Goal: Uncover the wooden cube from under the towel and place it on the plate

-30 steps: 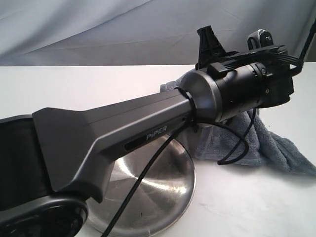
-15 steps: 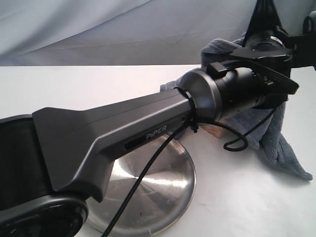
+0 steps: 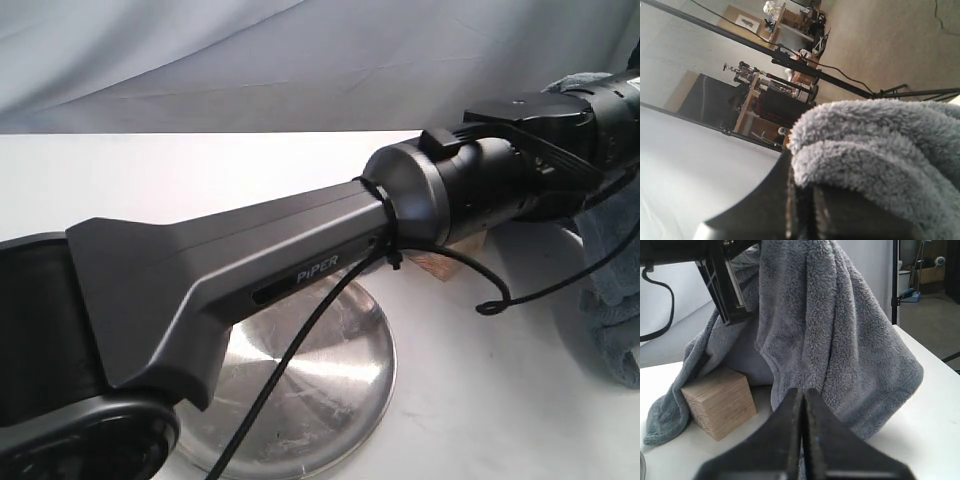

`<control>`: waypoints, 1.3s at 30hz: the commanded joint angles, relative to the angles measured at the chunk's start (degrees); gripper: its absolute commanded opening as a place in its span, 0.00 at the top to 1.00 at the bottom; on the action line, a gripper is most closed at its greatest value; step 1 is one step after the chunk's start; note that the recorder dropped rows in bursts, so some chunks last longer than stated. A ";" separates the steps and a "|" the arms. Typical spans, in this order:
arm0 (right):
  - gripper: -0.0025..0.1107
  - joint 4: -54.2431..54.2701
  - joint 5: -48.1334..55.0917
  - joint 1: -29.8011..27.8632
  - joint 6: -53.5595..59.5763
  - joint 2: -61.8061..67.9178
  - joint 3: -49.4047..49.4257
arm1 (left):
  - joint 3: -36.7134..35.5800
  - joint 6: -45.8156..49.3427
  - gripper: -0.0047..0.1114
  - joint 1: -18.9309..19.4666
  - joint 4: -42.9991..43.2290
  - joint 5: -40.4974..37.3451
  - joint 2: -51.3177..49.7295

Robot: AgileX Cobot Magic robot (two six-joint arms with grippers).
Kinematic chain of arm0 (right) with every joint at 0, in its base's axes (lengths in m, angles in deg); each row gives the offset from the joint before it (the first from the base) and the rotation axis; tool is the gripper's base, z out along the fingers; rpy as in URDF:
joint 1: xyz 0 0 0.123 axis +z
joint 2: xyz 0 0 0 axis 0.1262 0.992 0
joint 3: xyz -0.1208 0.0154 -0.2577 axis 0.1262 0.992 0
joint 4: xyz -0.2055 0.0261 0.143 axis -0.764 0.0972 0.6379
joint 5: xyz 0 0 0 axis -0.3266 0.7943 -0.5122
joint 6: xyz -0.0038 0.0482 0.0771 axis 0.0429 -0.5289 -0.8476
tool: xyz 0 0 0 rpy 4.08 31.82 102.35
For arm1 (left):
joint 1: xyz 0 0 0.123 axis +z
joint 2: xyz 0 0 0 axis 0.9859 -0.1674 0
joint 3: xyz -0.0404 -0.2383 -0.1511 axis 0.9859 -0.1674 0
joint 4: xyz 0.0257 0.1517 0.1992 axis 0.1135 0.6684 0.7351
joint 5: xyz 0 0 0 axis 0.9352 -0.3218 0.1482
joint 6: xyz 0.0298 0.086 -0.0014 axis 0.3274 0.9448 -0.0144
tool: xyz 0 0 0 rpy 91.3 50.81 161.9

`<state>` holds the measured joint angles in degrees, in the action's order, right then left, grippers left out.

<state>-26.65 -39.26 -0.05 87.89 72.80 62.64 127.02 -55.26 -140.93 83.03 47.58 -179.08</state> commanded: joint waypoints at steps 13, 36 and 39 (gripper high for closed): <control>0.98 0.25 -0.05 0.08 0.43 -0.30 0.22 | -0.10 -26.13 0.96 -1.83 -17.49 -12.86 -5.35; 0.98 0.25 -0.05 0.08 0.43 -0.30 0.22 | -0.10 2.63 0.88 -2.00 -68.61 -44.17 -7.98; 0.98 0.25 -0.05 0.08 0.43 -0.30 0.22 | -0.10 2.76 0.71 -2.00 -69.86 -44.17 -8.21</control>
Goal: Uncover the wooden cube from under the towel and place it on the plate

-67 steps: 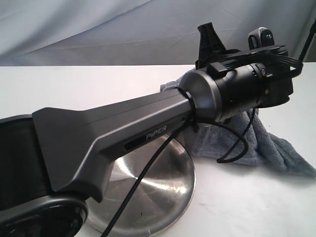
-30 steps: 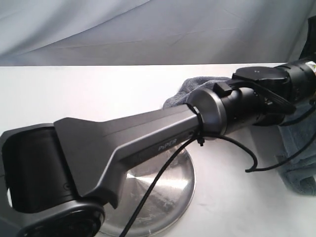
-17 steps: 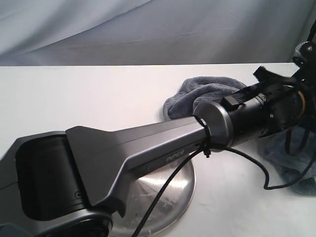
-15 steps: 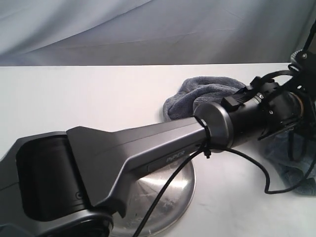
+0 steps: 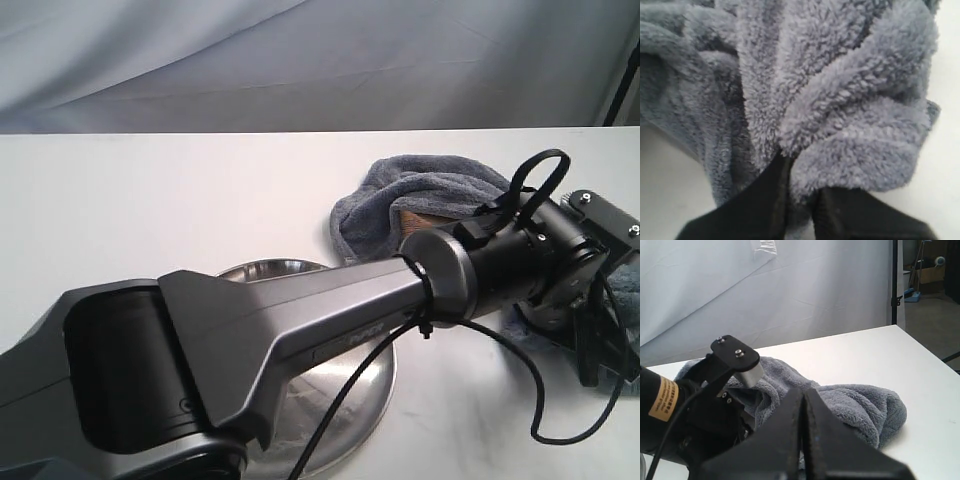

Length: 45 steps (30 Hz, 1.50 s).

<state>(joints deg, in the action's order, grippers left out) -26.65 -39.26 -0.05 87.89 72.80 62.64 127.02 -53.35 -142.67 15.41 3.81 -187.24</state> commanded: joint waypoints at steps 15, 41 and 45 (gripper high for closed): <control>0.98 0.25 -0.05 0.08 0.43 -0.30 0.22 | 0.05 -1.69 0.17 -0.26 -0.06 -3.97 2.08; 0.98 0.25 -0.05 0.08 0.43 -0.30 0.22 | 0.05 -7.34 0.18 0.41 4.65 -24.93 7.09; 0.98 0.25 -0.05 0.08 0.43 -0.30 0.22 | 0.05 -5.80 0.18 0.41 3.14 -24.93 7.09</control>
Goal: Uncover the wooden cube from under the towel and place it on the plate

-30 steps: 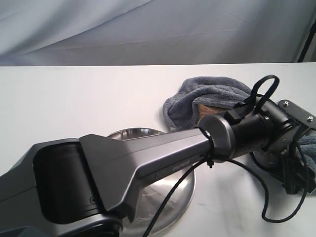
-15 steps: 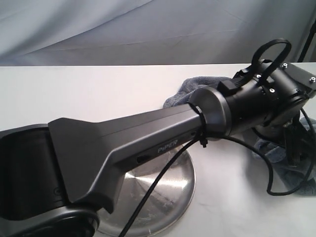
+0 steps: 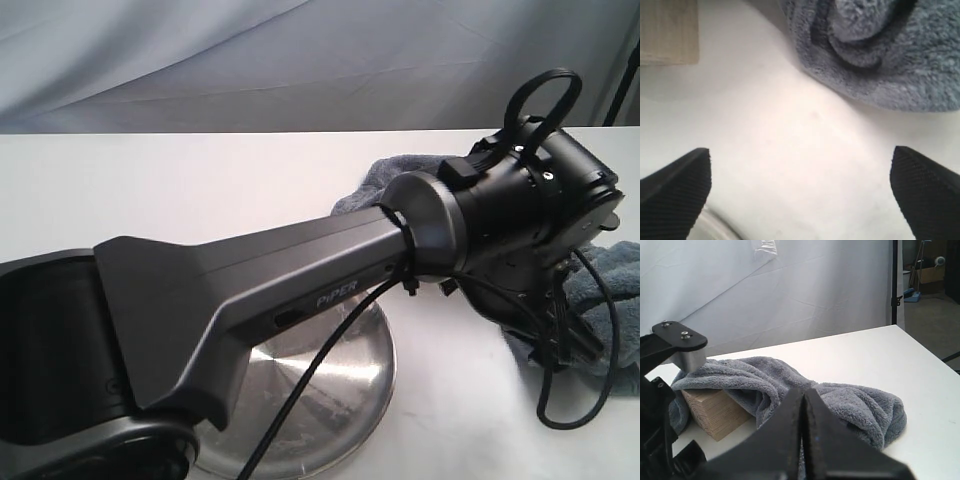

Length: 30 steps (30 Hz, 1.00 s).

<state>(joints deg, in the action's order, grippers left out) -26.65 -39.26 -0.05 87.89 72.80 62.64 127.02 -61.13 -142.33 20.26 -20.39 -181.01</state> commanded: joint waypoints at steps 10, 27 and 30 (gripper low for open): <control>0.98 0.25 -0.05 0.08 0.43 -0.30 0.22 | 0.05 -2.23 0.33 4.27 -1.53 -0.73 1.50; 0.98 0.25 -0.05 0.08 0.43 -0.30 0.22 | 0.05 -13.76 0.96 18.05 -1.44 -0.73 3.92; 0.98 0.25 -0.05 0.08 0.43 -0.30 0.22 | 0.05 -6.96 0.96 18.65 -0.77 -0.73 3.92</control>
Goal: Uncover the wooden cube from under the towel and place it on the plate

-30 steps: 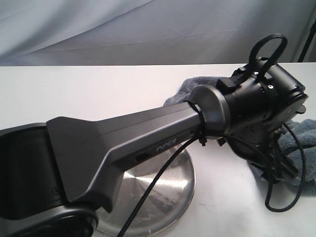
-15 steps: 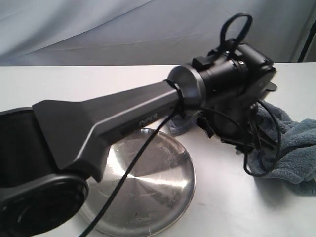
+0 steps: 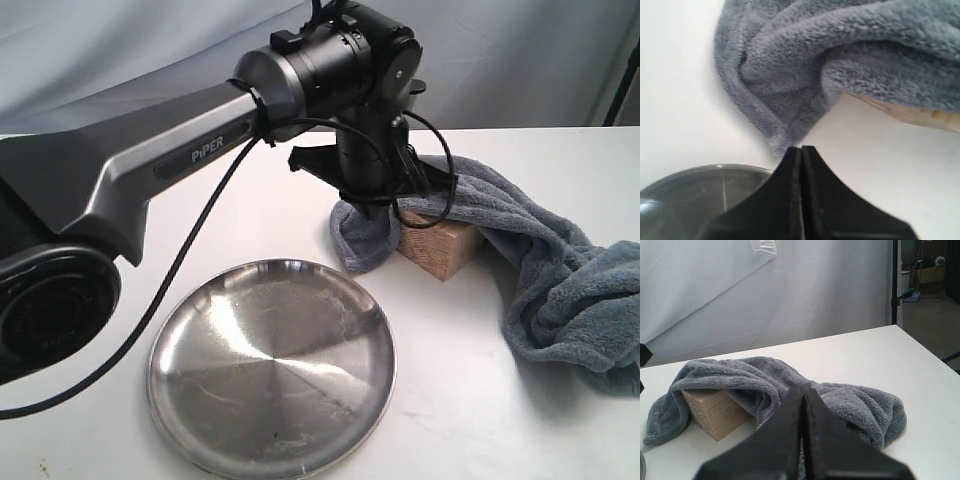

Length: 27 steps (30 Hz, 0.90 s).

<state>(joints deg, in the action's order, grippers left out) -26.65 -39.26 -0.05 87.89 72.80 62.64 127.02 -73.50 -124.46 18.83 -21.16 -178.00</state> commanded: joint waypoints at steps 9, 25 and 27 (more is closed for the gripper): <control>0.98 0.25 -0.05 0.08 0.43 -0.30 0.22 | 0.05 21.37 0.96 0.77 2.97 0.04 0.91; 0.98 0.25 -0.05 0.08 0.43 -0.30 0.22 | 0.05 42.36 0.06 -3.88 -0.30 13.64 0.13; 0.98 0.25 -0.05 0.08 0.43 -0.30 0.22 | 0.05 42.36 0.06 -3.88 -0.30 15.34 -0.27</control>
<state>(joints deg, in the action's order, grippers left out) -26.65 -39.26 -0.05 87.89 72.80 62.64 127.02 -31.84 -128.17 19.03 -8.86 -178.00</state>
